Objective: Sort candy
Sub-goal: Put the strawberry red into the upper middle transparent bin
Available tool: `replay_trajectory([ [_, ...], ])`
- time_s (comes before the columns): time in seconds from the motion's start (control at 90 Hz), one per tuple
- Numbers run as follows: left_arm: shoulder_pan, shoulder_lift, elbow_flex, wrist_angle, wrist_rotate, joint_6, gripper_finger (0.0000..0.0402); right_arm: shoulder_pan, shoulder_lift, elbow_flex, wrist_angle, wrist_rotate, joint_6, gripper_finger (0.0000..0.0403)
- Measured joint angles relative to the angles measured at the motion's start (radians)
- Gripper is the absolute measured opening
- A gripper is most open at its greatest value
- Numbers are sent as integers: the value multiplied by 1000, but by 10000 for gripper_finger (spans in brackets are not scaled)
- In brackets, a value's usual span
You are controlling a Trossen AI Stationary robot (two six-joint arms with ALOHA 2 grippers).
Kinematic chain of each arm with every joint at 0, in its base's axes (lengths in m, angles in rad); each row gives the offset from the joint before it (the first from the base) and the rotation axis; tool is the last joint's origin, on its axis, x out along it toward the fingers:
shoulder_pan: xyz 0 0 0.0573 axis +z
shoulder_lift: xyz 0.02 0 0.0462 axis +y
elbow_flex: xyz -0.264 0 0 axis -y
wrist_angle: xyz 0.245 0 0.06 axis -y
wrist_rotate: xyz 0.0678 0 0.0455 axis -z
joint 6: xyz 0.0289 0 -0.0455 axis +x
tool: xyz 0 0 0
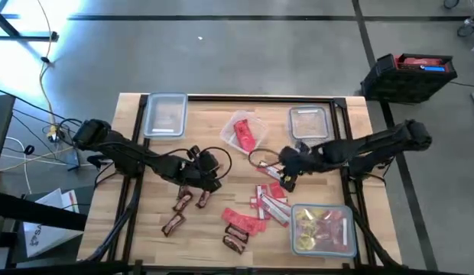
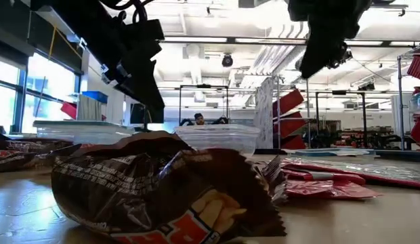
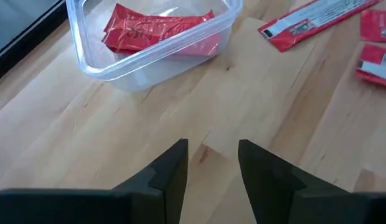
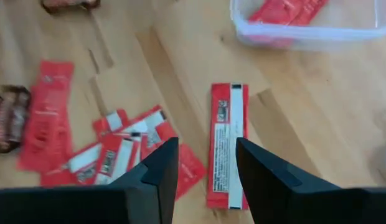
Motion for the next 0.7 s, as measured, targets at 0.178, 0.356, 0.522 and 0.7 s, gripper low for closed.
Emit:
replay_trajectory([
  [0.178,0,0,0,1,0,0,126,2,166,0,16,-9,17,131],
  [0.356,0,0,0,17,1,6,126,-45,339,0,120,-24,-56,131],
  [0.522,0,0,0,16,2,6,126,-128,436,0,195,-95,-116,131],
  [0.7,0,0,0,13,2,7,126,-185,441,1,211,-116,-149,131],
])
